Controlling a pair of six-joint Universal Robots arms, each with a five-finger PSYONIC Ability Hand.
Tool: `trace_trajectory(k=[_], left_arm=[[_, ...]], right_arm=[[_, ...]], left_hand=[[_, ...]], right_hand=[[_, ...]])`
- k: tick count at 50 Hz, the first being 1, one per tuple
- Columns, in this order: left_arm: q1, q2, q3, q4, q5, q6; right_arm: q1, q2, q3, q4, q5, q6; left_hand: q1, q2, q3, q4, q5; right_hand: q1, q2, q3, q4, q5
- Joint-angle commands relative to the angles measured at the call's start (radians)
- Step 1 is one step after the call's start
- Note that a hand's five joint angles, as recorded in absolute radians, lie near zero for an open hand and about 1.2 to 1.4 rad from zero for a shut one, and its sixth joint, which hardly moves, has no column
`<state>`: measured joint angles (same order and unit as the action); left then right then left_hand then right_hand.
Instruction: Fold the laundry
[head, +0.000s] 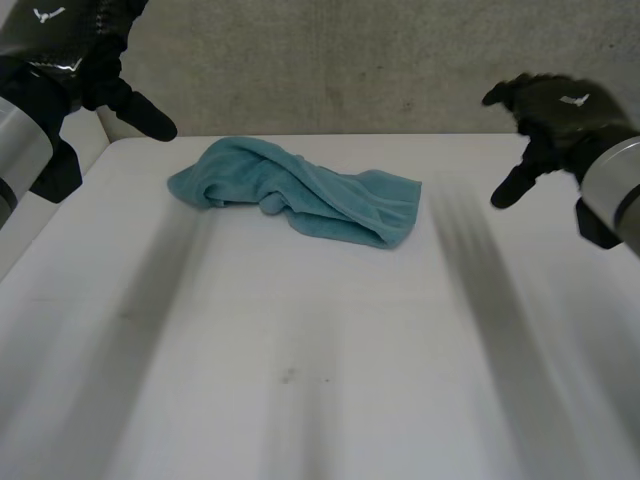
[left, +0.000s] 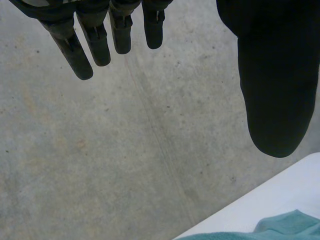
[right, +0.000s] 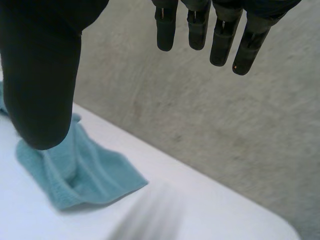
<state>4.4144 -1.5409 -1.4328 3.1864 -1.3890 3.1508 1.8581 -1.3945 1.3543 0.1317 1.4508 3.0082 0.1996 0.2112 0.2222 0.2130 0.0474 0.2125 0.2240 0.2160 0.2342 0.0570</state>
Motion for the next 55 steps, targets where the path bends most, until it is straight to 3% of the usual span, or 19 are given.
trace_trajectory(k=[1,13,20,27,30,32,33,39,44,55], left_arm=[[0.002,-0.050,0.005,0.003,-0.002,0.002],[0.002,-0.102,0.003,0.029,-0.005,0.002],[0.002,-0.131,0.002,0.044,-0.007,0.002],[0.002,-0.159,0.002,0.046,-0.007,0.003],[0.002,-0.169,0.005,0.046,-0.007,0.003],[0.002,-0.173,0.005,0.046,-0.007,0.003],[0.002,-0.176,0.006,0.046,-0.007,0.003],[0.002,-0.177,0.006,0.046,-0.007,0.003],[0.002,-0.170,0.006,0.046,-0.008,0.003],[0.017,-0.157,0.009,0.046,-0.019,-0.002]], right_arm=[[0.062,0.173,-0.053,-0.093,-0.012,0.026],[0.145,0.561,-0.334,-0.195,-0.015,0.208],[0.190,0.856,-0.622,-0.187,-0.004,0.258],[0.197,0.982,-0.770,-0.179,0.000,0.258],[0.197,1.022,-0.834,-0.164,-0.001,0.256],[0.197,1.023,-0.854,-0.152,-0.003,0.256],[0.199,1.022,-0.871,-0.138,-0.003,0.256],[0.199,0.956,-0.903,-0.052,-0.009,0.253],[0.202,0.763,-0.850,0.016,-0.020,0.244],[0.205,0.309,-0.638,-0.013,-0.016,0.247]], left_hand=[[-0.004,-0.015,-0.026,-0.017,-0.026],[-0.001,-0.012,-0.023,-0.014,-0.023],[0.002,-0.009,-0.020,-0.011,-0.020],[0.005,-0.007,-0.017,-0.008,-0.017],[0.005,-0.007,-0.017,-0.008,-0.017],[0.008,-0.004,-0.015,-0.005,-0.014],[0.008,-0.004,-0.015,-0.005,-0.014],[0.008,-0.004,-0.015,-0.005,-0.014],[0.008,-0.004,-0.015,-0.005,-0.014],[-0.004,-0.015,-0.026,-0.017,-0.026]], right_hand=[[-0.038,-0.049,-0.042,-0.060,-0.057],[-0.038,-0.049,-0.042,-0.060,-0.057],[-0.038,-0.049,-0.042,-0.060,-0.057],[-0.038,-0.049,-0.042,-0.060,-0.057],[0.432,0.420,0.428,0.410,0.413],[0.816,0.804,0.812,0.794,0.797],[1.149,1.138,1.146,1.127,1.130],[1.184,1.172,1.180,1.162,1.165],[1.184,1.172,1.180,1.162,1.165],[1.184,1.172,1.180,1.162,1.165]])
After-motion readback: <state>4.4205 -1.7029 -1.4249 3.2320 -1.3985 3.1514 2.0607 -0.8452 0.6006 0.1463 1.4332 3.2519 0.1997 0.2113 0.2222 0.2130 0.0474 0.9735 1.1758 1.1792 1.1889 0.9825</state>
